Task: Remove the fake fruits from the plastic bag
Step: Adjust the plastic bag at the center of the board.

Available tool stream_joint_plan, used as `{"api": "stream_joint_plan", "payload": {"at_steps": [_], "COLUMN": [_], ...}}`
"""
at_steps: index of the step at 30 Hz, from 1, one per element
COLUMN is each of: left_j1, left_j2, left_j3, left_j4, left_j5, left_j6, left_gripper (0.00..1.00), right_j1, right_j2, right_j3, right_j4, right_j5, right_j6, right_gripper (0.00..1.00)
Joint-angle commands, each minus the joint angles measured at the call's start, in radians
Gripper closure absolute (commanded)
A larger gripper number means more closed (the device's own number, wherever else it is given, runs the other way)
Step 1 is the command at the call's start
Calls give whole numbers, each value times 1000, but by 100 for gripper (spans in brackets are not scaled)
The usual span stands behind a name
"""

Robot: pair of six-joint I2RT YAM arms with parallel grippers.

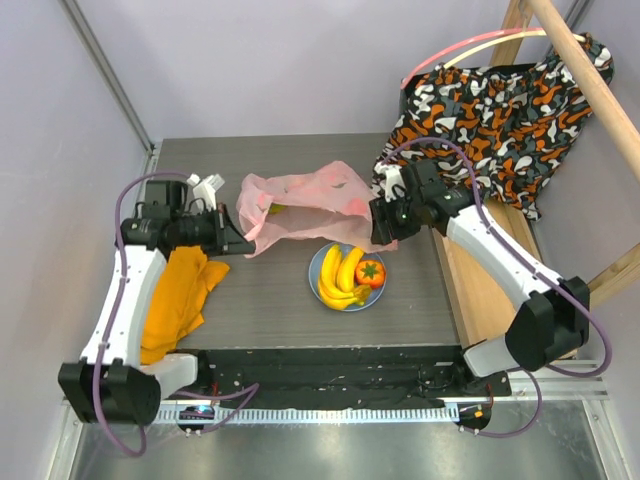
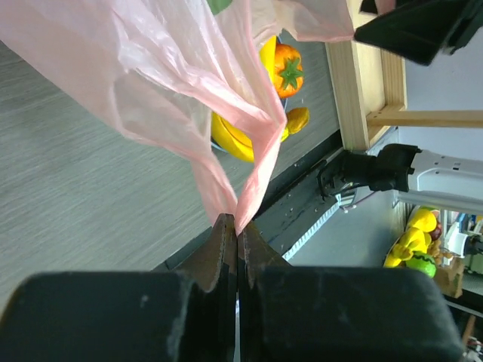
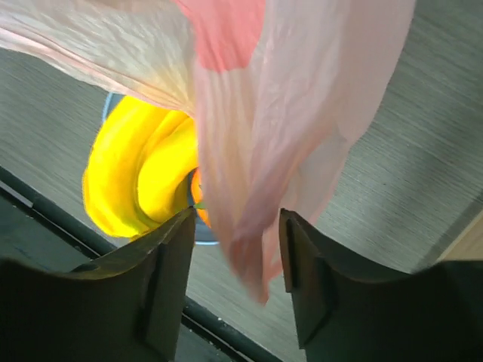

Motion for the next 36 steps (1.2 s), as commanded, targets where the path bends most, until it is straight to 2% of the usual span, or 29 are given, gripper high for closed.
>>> {"api": "stream_joint_plan", "payload": {"at_steps": [1, 2, 4, 6, 8, 9, 10, 12, 13, 14, 20, 23, 31, 36], "left_j1": [5, 7, 8, 8, 10, 10, 10, 10, 10, 11, 19, 19, 19, 20], "left_j2": [-74, -74, -71, -65, -48, -42, -37, -28, -29, -31, -52, -52, -48, -55], "left_j3": [-53, -56, -56, -52, -41, -29, -19, -3, 1, 1, 17, 39, 73, 114], "left_j4": [64, 78, 87, 99, 110, 108, 108, 101, 96, 89, 32, -17, -25, -48], "left_j5": [3, 8, 11, 12, 19, 20, 25, 31, 29, 28, 29, 29, 35, 77], "left_j6": [-56, -62, -69, -74, -86, -88, -88, -83, -83, -82, -50, -4, 9, 24], "left_gripper": [100, 100, 100, 100, 100, 100, 100, 100, 100, 100, 100, 100, 100, 100], "right_j1": [1, 1, 10, 36, 114, 151, 224, 271, 289, 307, 323, 325, 335, 344], "right_j2": [-75, -66, -54, -44, -47, -41, -37, -15, -3, 15, 169, 242, 333, 402], "right_j3": [184, 224, 342, 414, 419, 414, 408, 381, 373, 368, 396, 423, 505, 486], "right_j4": [22, 13, -25, -50, -56, -64, -75, -67, -38, -23, 82, 123, 125, 184], "right_j5": [-53, -84, -151, -229, -233, -213, -190, -142, -135, -122, -15, 39, 37, 143], "right_j6": [-55, -76, -97, -149, -208, -301, -343, -410, -435, -440, -427, -426, -461, -472], "right_gripper": [36, 30, 29, 32, 34, 38, 43, 51, 63, 68, 82, 86, 88, 89]}}
